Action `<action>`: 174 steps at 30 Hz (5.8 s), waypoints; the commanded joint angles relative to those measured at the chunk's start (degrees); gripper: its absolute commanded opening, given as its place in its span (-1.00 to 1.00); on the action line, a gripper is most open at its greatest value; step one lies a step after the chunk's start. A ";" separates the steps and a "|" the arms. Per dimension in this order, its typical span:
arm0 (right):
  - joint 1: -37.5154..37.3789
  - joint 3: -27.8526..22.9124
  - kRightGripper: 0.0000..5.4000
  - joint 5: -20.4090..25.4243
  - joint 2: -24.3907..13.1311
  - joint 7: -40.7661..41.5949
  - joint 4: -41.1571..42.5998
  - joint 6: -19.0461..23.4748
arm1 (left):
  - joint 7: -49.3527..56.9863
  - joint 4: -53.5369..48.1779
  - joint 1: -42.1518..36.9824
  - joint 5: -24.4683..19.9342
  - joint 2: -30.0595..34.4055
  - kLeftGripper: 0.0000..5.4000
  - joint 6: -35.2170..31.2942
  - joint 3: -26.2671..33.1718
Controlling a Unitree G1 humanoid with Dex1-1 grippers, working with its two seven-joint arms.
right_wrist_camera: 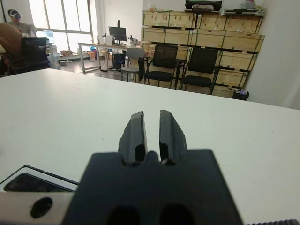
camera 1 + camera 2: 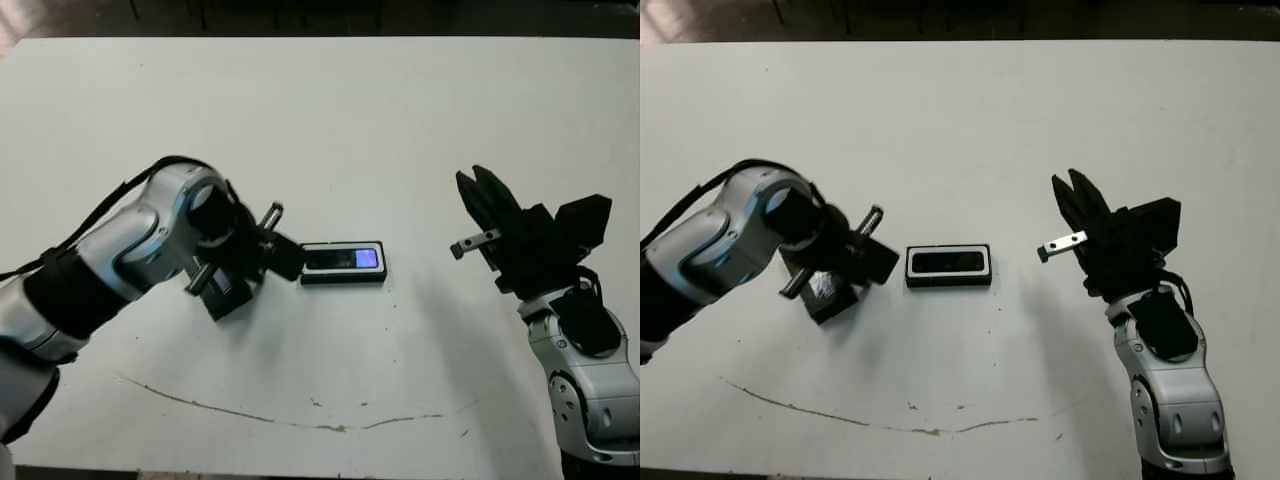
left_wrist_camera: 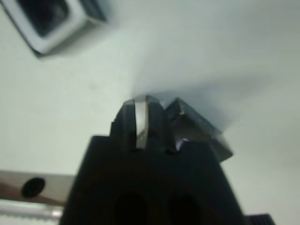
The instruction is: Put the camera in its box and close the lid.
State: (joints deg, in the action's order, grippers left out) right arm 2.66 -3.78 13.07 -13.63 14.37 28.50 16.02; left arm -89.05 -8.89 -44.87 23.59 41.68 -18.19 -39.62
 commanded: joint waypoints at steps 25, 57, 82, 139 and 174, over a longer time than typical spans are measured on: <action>0.96 -0.67 -1.00 -0.19 -1.73 2.58 -4.20 -1.49 | 6.81 -18.40 11.61 -17.51 5.46 -1.00 -16.65 21.50; 2.11 -0.67 -1.00 1.13 -2.03 5.30 -9.70 -5.16 | 59.31 -42.03 63.55 -46.28 -20.31 0.50 -24.11 71.84; 1.44 -0.97 -1.00 0.63 -3.36 6.99 -10.95 -6.45 | 65.98 -30.53 65.55 -58.04 -18.29 0.99 -25.97 66.63; 0.80 -1.60 -1.00 1.49 -3.77 8.13 -11.66 -7.33 | 61.64 -13.80 65.98 -47.80 -15.41 0.99 -9.43 57.37; 0.09 -3.51 -1.00 5.37 -5.26 10.99 -12.09 -6.04 | 63.61 -12.59 63.11 -50.43 -18.77 -0.43 -10.70 56.16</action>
State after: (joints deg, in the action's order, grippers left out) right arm 3.77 -7.08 18.17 -18.25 25.13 17.06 8.95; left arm -25.90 -21.53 17.04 -26.76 23.25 -27.28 16.65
